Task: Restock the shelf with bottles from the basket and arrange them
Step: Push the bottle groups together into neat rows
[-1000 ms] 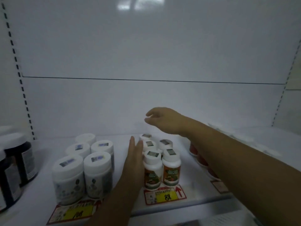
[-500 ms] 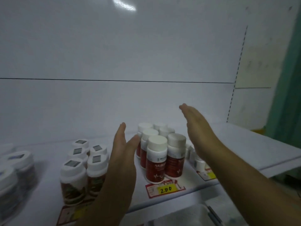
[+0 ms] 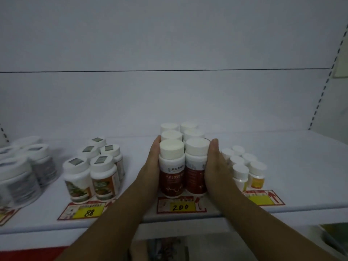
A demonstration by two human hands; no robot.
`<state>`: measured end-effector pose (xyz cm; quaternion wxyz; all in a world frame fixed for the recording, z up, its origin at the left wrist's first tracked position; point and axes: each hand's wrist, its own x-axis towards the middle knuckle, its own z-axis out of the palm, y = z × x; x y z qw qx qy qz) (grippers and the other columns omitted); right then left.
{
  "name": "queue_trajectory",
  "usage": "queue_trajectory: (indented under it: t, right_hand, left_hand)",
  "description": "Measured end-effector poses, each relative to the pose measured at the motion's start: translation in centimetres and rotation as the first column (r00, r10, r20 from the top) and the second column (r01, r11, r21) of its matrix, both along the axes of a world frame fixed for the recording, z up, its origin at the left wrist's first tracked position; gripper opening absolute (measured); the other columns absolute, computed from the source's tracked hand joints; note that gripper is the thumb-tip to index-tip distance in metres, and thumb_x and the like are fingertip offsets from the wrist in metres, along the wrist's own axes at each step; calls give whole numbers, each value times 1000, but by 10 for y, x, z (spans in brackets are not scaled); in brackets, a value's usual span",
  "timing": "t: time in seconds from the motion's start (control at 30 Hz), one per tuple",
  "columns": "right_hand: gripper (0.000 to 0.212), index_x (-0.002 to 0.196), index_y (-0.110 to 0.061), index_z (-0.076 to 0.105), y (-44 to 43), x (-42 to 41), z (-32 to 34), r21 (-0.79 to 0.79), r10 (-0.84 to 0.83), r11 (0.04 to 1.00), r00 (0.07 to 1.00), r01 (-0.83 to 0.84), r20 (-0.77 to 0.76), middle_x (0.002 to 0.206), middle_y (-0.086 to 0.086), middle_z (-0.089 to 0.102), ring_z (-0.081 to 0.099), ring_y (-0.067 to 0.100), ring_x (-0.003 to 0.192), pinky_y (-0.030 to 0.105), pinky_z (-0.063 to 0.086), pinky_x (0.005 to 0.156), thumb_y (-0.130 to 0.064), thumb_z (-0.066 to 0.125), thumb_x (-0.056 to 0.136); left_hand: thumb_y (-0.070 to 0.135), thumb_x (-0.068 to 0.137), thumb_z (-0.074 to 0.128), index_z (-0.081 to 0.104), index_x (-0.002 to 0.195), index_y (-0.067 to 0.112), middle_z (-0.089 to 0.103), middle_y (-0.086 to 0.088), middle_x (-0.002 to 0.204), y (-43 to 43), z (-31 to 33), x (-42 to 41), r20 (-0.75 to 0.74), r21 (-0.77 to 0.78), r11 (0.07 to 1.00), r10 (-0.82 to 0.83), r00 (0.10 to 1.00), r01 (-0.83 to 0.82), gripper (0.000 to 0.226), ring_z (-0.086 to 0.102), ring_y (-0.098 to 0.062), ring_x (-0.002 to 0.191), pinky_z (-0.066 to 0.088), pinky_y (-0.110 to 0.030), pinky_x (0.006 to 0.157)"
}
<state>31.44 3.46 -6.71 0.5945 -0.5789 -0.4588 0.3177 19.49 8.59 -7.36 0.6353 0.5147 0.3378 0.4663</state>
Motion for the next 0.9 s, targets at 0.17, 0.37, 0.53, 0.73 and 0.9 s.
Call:
queue_trajectory:
  t: [0.17,0.37,0.53,0.73,0.9]
  right_hand:
    - [69,139,-34,38,8,4,-11,50,101,993,994,-102,33,137,-5,51,48,6,112,26,39,97,-59,9,82]
    - [69,144,-33,30,9,4,-13,67,163,984,985,-166,51,141,-13,44,41,6,126,27,35,108,-57,10,83]
    - [56,126,-47,36,8,5,-10,75,149,986,989,-149,0,116,-19,49,48,2,107,10,38,78,-60,11,78]
    - [55,145,-31,27,2,1,5,95,-27,995,1000,26,9,151,-9,34,33,8,135,31,26,114,-48,14,94]
    - [46,142,-24,36,38,30,68,87,-60,995,996,54,72,149,-5,36,35,9,128,22,26,96,-39,37,98]
  left_hand:
    - [65,76,29,73,76,50,75,16,86,-8,-1,-4,12,46,998,-34,999,34,47,71,-12,89,47,-36,80]
    - [67,70,33,68,99,48,73,9,108,-8,-3,-10,76,41,998,-46,996,43,50,67,-19,105,47,-42,91]
    - [63,75,29,70,96,47,73,11,107,-10,0,-9,123,24,997,-75,990,73,49,69,-13,99,46,-40,86]
    - [52,91,22,77,71,40,76,12,83,-12,8,-5,152,-45,996,-64,986,72,60,73,-7,77,46,-35,77]
    - [56,91,36,38,142,23,45,4,145,16,9,-13,171,-226,973,96,980,-56,61,47,-21,129,34,-44,110]
